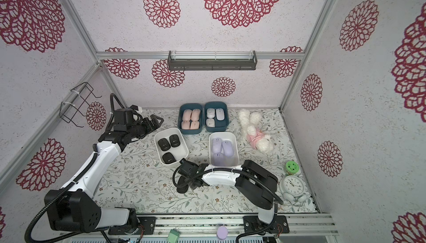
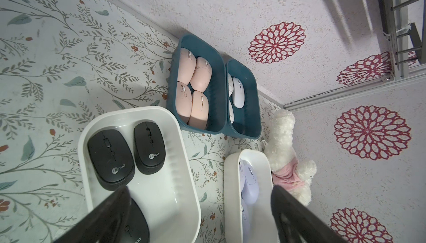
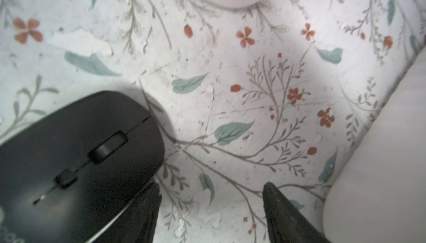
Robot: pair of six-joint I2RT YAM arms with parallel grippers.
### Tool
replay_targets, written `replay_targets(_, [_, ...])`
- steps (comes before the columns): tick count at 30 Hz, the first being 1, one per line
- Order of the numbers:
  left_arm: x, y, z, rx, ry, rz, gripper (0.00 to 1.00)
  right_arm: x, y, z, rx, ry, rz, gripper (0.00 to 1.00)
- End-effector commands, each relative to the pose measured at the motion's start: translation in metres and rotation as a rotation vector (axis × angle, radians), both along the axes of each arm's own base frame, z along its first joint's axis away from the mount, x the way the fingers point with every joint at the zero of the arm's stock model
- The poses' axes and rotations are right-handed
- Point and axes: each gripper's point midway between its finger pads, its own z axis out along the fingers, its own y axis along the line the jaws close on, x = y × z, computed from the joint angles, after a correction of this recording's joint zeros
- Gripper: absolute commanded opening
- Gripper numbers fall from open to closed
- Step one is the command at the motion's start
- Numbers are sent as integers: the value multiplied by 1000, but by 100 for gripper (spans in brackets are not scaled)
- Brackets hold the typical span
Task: Place the mice by color into the storage box
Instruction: Adjust the mouse at the center of the board, then pick up the mouse from the center of the board.
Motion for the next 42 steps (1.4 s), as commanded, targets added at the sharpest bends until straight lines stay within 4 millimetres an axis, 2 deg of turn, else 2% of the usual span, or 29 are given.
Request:
replay_targets(1, [1,5,19,18,-52,11,97,21,17,32,62,-81,-38,74])
replay_targets(5, [1,15,23,12,-59,44,97,13,39,52,139,-37,-28,75])
replay_targets(8, [0,24,25,23,-66,83,97,5,44,56,149,-5,-103,77])
replay_targets(13, [-2,27,28,15,-68,99,97,-13,49,32,149,121,-214,81])
replay_targets(18, [-2,27,27,17,-65,100,97,-26,55,14,151,204,-210,83])
replay_targets(22, [-2,28,26,24,-65,103,97,-34,50,2,136,244,-222,82])
replay_targets(29, [-1,26,26,15,-62,97,97,-40,21,0,90,238,-212,77])
replay_targets(32, [-1,25,25,8,-57,90,97,-39,16,0,90,253,-200,74])
replay_targets(37, [0,24,25,6,-55,86,97,-45,25,2,126,290,-162,69])
replay_targets(42, [1,24,23,2,-49,86,97,-52,31,-3,120,325,-134,75])
